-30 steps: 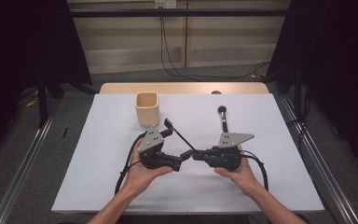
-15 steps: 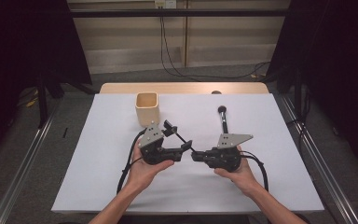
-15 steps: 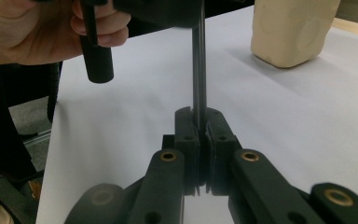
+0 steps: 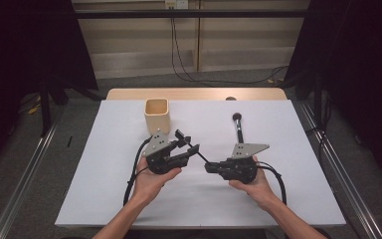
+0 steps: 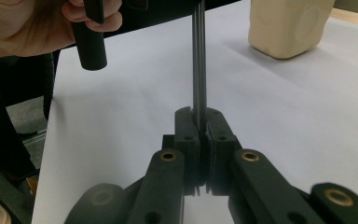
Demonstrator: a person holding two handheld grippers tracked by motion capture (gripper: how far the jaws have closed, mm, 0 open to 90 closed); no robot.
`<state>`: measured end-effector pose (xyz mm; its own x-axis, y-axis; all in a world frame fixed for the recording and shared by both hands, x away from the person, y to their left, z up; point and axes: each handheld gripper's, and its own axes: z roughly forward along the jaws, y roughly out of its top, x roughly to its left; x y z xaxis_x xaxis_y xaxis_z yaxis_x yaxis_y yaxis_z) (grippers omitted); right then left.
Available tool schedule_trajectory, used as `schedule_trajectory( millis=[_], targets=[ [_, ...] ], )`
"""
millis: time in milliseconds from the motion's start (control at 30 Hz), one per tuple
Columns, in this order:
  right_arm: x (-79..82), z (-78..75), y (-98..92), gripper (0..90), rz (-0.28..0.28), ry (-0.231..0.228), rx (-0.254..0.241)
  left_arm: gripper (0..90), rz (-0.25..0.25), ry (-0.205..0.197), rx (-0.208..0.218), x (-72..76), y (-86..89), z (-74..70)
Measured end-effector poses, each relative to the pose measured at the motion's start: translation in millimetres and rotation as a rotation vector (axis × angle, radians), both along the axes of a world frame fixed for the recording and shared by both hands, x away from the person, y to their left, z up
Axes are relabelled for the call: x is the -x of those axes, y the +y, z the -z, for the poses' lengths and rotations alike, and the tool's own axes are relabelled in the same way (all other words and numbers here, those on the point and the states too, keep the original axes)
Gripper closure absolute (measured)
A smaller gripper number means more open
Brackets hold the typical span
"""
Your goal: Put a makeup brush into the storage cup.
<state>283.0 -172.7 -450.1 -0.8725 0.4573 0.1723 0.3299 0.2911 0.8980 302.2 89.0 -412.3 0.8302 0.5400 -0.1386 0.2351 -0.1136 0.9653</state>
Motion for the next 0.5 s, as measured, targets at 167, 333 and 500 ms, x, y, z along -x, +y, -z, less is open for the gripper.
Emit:
schedule_trajectory(
  millis=[167,333,500],
  targets=[
    [0.0,-0.4,0.4,86.2,0.0,0.005,-0.004,66.1,0.018,0.032,0.04,-1.2,1.2,-1.3],
    [0.0,0.4,1.0,86.1,-0.003,0.008,0.0,70.4,0.041,0.063,0.068,-2.3,2.4,-1.8],
    [-0.2,2.3,2.8,86.0,-0.006,0.024,0.002,74.4,0.05,0.088,0.086,-2.8,1.5,-3.7]
  ],
)
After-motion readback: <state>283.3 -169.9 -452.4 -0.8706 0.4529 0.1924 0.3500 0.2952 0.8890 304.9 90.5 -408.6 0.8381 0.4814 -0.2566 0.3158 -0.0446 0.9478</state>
